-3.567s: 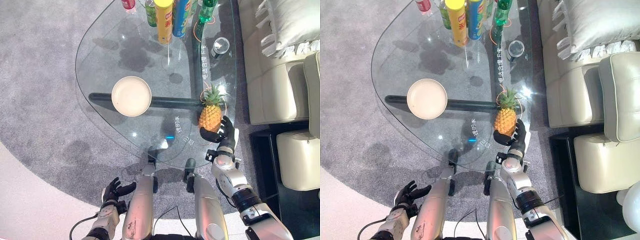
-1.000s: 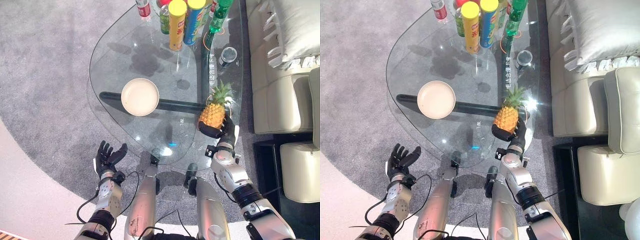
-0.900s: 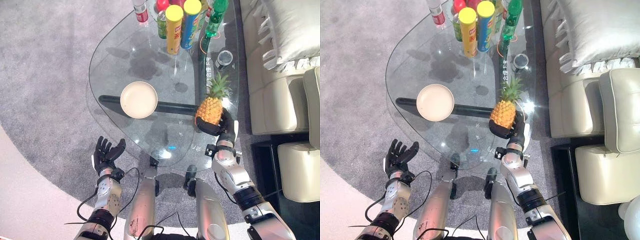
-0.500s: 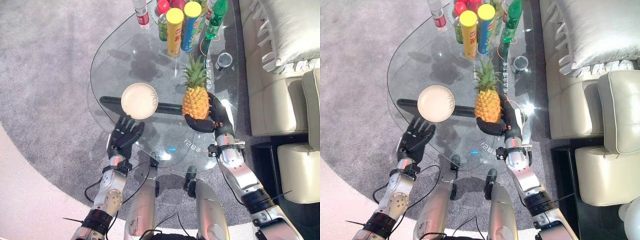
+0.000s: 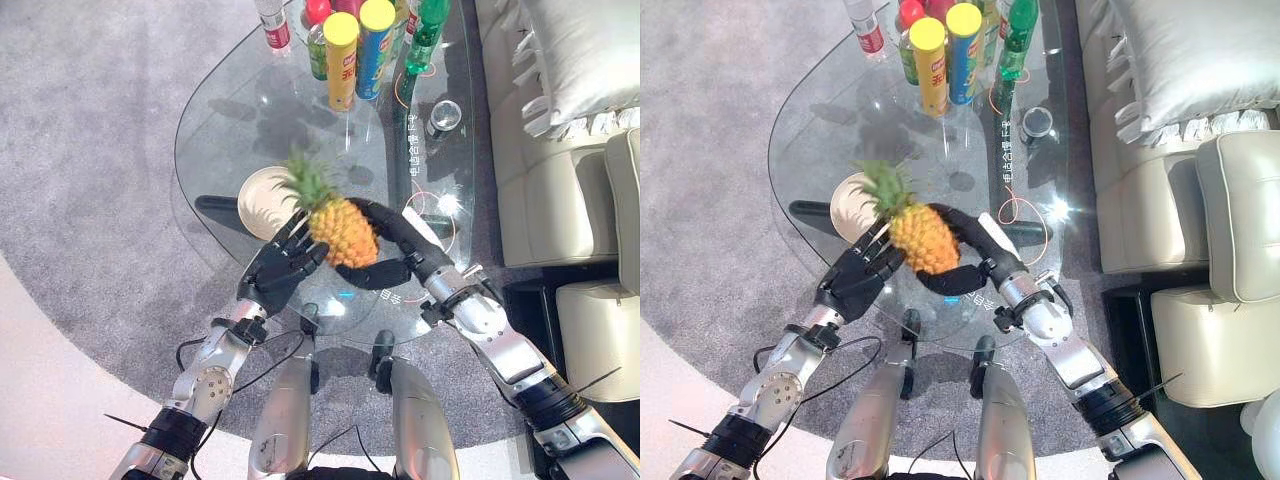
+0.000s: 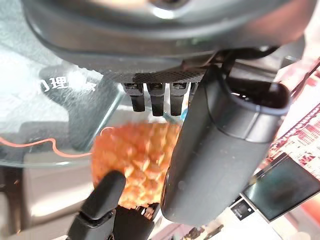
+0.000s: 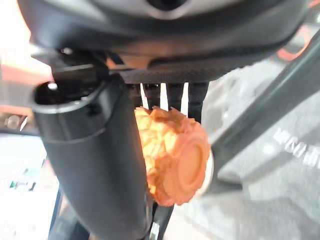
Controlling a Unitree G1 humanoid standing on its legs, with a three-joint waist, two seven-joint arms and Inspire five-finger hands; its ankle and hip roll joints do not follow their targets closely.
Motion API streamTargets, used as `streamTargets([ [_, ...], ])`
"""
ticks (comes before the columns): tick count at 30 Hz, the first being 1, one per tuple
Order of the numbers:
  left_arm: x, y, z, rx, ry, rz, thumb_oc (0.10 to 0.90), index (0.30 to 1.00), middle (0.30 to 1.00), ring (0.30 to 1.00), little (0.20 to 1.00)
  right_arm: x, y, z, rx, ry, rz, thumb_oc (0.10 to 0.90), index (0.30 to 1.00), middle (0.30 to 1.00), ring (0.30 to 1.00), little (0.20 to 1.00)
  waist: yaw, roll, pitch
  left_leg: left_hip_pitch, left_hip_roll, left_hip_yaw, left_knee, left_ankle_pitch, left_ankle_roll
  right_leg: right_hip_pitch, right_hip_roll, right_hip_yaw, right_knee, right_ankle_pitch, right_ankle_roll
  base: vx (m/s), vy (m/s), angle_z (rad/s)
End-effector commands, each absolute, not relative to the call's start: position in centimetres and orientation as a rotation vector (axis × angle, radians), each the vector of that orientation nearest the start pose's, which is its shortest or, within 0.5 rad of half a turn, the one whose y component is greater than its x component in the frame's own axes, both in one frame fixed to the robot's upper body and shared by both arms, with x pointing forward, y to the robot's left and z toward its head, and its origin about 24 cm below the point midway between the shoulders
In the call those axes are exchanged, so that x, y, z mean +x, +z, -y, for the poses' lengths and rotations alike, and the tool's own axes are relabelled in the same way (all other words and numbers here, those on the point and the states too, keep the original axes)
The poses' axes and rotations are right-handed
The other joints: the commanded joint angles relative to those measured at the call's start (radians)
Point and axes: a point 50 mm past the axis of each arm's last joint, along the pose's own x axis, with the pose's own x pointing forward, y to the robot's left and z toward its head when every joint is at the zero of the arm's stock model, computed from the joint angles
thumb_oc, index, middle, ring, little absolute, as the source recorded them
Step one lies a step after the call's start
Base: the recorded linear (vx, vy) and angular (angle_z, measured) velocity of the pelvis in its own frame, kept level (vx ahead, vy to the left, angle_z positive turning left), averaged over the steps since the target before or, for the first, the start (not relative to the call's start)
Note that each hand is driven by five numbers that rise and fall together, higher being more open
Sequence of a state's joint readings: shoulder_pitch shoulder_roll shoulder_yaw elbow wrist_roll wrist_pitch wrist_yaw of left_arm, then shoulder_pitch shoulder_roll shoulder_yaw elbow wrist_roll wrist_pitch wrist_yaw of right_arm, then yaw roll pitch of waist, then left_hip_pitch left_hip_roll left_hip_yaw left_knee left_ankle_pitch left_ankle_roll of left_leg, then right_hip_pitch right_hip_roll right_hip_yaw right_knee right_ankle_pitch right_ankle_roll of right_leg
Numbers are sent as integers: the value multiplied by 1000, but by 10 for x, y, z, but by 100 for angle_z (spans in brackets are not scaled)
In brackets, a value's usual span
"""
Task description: Pick up the fruit to the plate
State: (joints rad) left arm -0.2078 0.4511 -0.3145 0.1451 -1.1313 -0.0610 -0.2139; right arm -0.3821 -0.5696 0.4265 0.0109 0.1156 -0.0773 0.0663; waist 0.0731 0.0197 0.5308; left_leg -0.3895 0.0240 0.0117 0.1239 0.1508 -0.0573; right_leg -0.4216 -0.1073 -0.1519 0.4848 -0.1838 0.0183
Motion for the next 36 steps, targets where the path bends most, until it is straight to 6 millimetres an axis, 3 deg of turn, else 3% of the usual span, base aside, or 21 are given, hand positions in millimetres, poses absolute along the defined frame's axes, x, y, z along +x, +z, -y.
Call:
streamTargets([
  [1,280,104,-141,-660,-639,114,800,900,900,900,900,270,204,94,-496,689,757,100,300,300,300,200,-23,-42,-11,0,-49,56,222,-187,64,83,-2,-16,-224,186,28,0,0,0],
  [19,267,123,-113,-856,-889,171,800,900,900,900,900,267,190,75,-553,823,687,100,300,300,300,200,-13,-43,-11,0,-66,43,213,-188,69,79,-3,-7,-231,192,35,-2,-2,1],
  [29,272,141,-137,-969,-741,394,800,900,900,900,900,258,167,63,-663,1054,547,100,300,300,300,200,5,-53,-11,-2,-78,21,205,-181,63,81,0,-10,-234,187,29,7,-13,2],
  [36,274,139,-140,-1032,-712,402,800,900,900,900,900,257,162,56,-705,1107,509,100,300,300,300,200,16,-60,-11,-4,-83,8,200,-177,61,80,5,-11,-234,186,27,7,-15,1],
])
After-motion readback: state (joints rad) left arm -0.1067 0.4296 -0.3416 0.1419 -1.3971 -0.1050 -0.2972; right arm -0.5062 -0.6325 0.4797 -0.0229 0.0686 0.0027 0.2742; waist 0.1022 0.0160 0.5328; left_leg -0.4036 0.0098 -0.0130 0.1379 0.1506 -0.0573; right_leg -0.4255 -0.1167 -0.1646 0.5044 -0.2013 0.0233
